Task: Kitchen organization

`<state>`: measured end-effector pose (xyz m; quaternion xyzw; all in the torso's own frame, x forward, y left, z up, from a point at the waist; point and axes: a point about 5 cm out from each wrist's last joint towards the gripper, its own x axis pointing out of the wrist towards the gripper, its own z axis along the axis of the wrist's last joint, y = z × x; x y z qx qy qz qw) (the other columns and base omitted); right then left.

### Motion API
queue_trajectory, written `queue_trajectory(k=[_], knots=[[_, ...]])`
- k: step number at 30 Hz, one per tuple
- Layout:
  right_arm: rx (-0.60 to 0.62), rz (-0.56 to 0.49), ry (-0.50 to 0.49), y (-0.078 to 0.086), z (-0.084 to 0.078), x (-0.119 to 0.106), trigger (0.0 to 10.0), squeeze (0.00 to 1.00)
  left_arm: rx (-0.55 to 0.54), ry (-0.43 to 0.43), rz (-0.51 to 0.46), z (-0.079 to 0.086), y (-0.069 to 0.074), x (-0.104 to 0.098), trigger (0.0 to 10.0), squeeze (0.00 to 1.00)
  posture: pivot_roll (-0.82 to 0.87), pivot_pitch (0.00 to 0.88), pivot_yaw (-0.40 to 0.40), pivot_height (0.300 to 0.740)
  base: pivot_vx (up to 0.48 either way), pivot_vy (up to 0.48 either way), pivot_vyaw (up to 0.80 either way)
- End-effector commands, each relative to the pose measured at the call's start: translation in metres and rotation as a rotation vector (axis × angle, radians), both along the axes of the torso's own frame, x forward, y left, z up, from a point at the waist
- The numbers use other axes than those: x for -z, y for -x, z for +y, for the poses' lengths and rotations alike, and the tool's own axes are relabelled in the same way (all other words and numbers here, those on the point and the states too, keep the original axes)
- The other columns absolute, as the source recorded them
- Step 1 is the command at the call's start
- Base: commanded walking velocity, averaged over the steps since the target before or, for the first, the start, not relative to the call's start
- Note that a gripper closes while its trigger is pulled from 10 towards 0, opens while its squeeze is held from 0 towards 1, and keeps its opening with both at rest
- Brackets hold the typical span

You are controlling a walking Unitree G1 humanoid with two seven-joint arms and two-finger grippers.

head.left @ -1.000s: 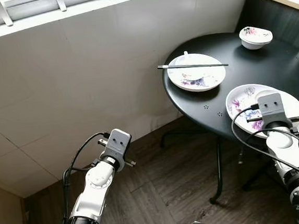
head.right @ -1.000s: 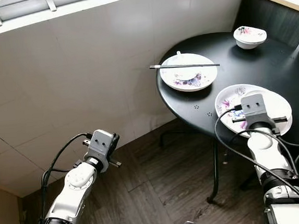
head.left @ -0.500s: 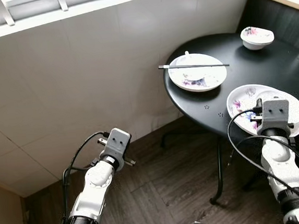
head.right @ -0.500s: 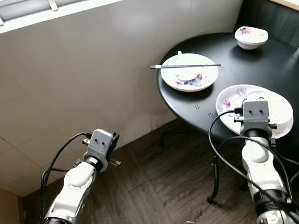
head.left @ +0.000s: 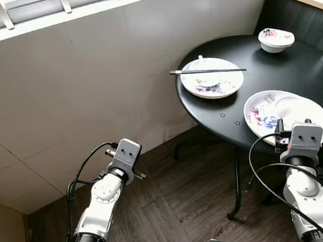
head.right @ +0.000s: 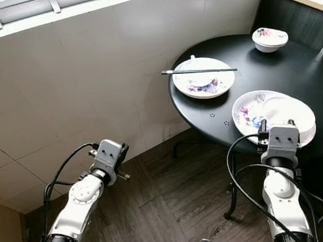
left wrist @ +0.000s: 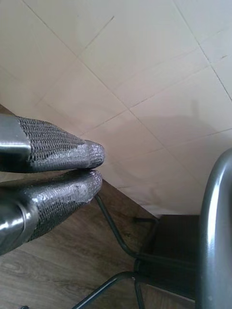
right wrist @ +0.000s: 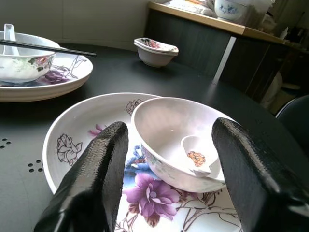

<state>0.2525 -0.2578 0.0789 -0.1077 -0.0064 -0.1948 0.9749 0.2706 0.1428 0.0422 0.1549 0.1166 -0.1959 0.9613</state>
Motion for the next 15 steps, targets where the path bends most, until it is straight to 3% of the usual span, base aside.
queue_trajectory(k=[1,3,15], knots=[[0.003,-0.003,-0.011,-0.003,0.000,-0.003,10.0,1.00,0.006,-0.011,0.002,0.001,-0.001,0.001,10.0,0.00,0.11,0.000,-0.020,0.740,0.000,0.000,0.00],[-0.024,0.028,-0.010,-0.007,0.004,-0.002,10.0,1.00,0.006,-0.009,0.002,0.001,-0.001,0.001,10.0,0.00,0.11,0.000,-0.022,0.740,0.000,0.000,0.00],[-0.154,-0.034,-0.001,-0.014,0.022,-0.013,10.0,1.00,0.002,-0.003,-0.001,0.000,-0.002,0.001,10.0,0.00,0.12,0.000,-0.025,0.740,0.000,0.000,-0.77]])
